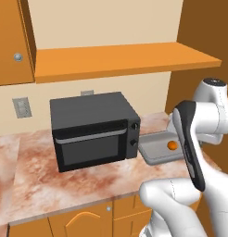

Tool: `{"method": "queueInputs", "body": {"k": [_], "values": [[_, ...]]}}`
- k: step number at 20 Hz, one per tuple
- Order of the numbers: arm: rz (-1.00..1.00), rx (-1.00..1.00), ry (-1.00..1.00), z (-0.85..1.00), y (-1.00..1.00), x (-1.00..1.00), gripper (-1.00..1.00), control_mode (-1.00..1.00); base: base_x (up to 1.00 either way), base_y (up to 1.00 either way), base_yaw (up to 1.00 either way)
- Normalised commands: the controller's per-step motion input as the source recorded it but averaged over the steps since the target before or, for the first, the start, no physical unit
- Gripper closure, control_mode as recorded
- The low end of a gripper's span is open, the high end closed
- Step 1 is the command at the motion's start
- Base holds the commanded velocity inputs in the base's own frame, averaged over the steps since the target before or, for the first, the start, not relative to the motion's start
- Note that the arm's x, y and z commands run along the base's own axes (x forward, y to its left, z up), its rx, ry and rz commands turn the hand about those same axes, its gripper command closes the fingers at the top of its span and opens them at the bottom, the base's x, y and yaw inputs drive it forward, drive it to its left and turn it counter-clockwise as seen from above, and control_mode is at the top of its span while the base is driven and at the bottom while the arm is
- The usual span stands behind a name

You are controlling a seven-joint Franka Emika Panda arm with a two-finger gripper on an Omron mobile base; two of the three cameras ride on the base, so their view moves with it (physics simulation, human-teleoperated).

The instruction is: Pick the mango and tangerine from the fridge and place them inside the tupperware on the counter.

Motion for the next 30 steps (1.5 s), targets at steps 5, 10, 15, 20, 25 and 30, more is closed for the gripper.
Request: {"method": "queueInputs", "body": {"k": [5, 10, 15, 20, 25, 30], "values": [[0.07, 0.00, 0.00, -0.50, 0.00, 0.48, 1.00, -1.00, 0.00, 0.00, 0.00], [0.02, 0.00, 0.00, -0.42, -0.03, 0.53, 1.00, -1.00, 0.00, 0.00, 0.00], [0.00, 0.00, 0.00, -0.36, -0.10, 0.52, 1.00, -1.00, 0.00, 0.00, 0.00], [0.00, 0.00, 0.00, -0.35, -0.14, 0.49, 1.00, -1.00, 0.00, 0.00, 0.00], [0.00, 0.00, 0.00, -0.38, -0.10, 0.47, 1.00, -1.00, 0.00, 0.00, 0.00], [0.00, 0.00, 0.00, -0.35, -0.06, 0.37, 1.00, -1.00, 0.00, 0.00, 0.00]]}}
